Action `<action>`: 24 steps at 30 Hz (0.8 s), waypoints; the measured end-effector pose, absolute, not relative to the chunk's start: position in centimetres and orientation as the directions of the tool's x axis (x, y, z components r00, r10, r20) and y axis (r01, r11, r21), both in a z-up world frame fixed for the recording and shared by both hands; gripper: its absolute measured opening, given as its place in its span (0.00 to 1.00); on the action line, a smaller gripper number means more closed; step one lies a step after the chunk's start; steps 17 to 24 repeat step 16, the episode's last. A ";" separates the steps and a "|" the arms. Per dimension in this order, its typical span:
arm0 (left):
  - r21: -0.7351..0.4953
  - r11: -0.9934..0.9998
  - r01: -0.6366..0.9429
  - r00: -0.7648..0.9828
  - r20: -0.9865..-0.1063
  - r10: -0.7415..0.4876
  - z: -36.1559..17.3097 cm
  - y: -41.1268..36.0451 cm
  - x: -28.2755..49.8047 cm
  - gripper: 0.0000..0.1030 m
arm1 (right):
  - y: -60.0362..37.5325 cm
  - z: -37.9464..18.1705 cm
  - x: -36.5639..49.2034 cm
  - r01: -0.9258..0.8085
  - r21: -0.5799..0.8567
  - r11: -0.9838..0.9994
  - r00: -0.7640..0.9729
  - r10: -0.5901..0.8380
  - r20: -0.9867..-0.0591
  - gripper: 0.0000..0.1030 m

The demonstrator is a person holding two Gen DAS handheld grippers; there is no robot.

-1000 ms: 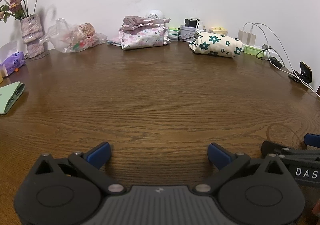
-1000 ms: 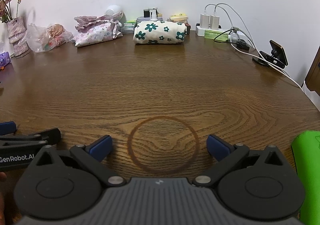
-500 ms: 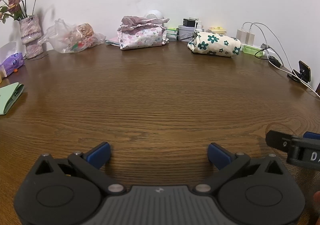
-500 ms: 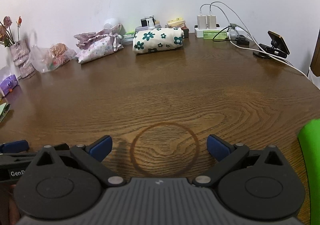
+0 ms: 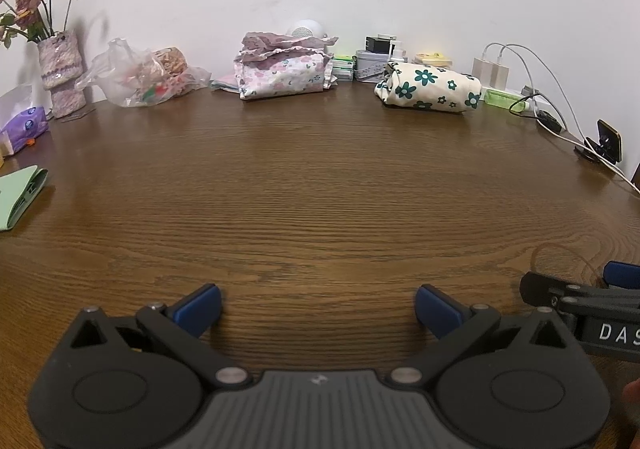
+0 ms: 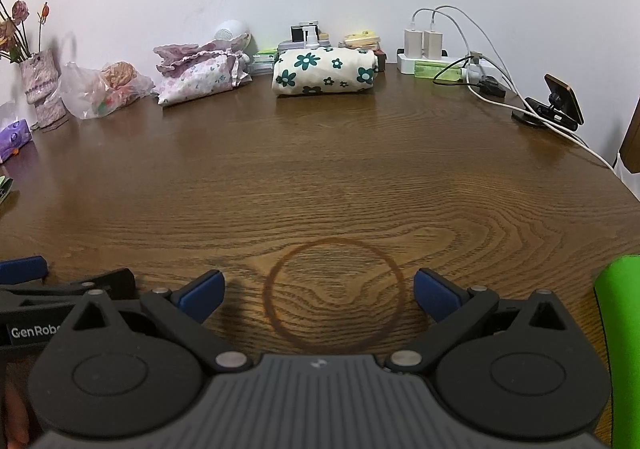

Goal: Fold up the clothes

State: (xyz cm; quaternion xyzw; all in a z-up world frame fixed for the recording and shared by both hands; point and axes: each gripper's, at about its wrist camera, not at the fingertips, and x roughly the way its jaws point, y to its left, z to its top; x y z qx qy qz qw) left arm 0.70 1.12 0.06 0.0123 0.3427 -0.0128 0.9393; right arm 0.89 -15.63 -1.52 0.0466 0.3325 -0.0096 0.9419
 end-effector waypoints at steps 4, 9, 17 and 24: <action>0.014 1.000 0.018 0.765 -0.644 -0.005 0.1 1.2 0.7 1.00 | -15.3 -1.5 1.1 0.048 0.053 0.997 0.772 -0.003 -0.636 1.00; 0.013 1.000 0.018 0.765 -0.644 -0.005 0.1 1.4 0.6 1.00 | -15.2 -1.5 1.1 0.044 0.045 0.998 0.769 -0.005 -0.639 1.00; 0.013 1.000 0.014 0.765 -0.644 -0.002 0.1 1.6 0.8 1.00 | -14.8 -1.6 1.1 0.041 0.023 0.999 0.764 -0.017 -0.644 1.00; 0.013 1.000 0.014 0.765 -0.644 -0.002 0.1 1.6 0.8 1.00 | -14.8 -1.6 1.1 0.041 0.023 0.999 0.764 -0.017 -0.644 1.00</action>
